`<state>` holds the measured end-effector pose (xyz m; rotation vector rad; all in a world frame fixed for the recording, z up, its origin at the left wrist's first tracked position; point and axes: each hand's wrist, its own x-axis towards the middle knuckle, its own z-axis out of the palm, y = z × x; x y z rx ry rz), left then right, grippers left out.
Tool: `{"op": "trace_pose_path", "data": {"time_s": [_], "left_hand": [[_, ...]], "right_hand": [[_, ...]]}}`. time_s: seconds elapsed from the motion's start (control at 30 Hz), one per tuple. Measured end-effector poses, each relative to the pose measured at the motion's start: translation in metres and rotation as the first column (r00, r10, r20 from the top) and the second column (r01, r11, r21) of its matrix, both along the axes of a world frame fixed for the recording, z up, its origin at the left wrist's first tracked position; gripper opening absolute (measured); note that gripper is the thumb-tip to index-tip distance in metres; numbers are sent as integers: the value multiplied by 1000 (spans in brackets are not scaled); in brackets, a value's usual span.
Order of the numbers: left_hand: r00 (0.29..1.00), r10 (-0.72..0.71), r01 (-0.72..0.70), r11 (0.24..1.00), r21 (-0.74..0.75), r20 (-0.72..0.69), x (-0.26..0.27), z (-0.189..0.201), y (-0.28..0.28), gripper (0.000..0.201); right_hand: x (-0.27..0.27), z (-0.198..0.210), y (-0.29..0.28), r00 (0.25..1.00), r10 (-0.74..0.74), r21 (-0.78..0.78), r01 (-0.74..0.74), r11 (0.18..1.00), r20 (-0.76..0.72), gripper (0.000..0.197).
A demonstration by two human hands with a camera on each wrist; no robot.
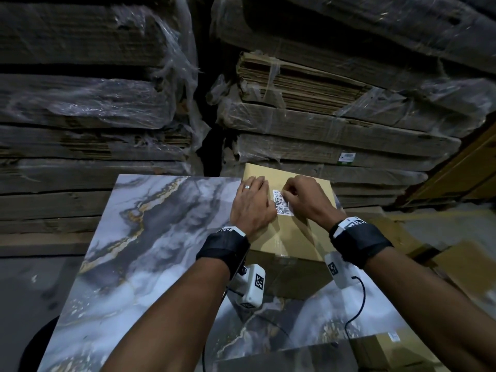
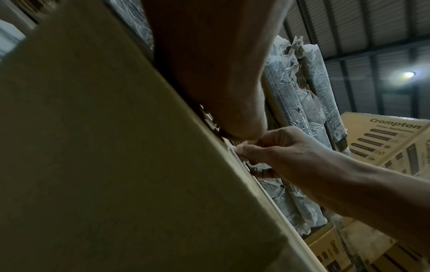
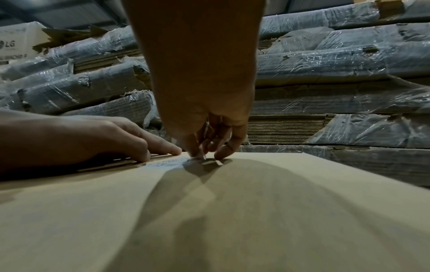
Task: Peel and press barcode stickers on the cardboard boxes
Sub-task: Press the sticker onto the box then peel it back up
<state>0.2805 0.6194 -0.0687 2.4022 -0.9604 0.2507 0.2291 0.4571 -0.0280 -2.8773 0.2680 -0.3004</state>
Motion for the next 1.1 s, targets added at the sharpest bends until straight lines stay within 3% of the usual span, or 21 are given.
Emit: {"op": "trace_pose_path", "data": {"time_s": [0.37,0.43,0.5,0.6,0.7,0.93,1.1], "left_hand": [[1000,4,-3,999,36,-20,3,-2,-1,56],[999,2,-1,1000,30,-36,4,-3,-1,55],[999,-4,5,1000,23,-51,6,-4,-1,53],[997,-4,3,1000,-3,-78,8,-5,-2,50],[993,8,-10,1000,-20,-118,9,-5,-3,52],[997,19,-18,1000,14,-79,7,-4,-1,39],[998,20,-21,1000,-12,-59,6,-4,0,42]], "right_hand": [[-7,-2,-6,997,59,77,-62,995,46,6],[-7,4,-3,992,12,176,-34,984,127,1],[-5,13,0,979,-14,210,-30,977,205,13],[6,19,4,998,67,50,-68,996,16,29],[16,18,5,986,79,-2,-80,997,-146,15],[19,20,1,986,102,44,-97,994,-134,10],[15,16,-9,979,192,77,-187,979,-73,12]]}}
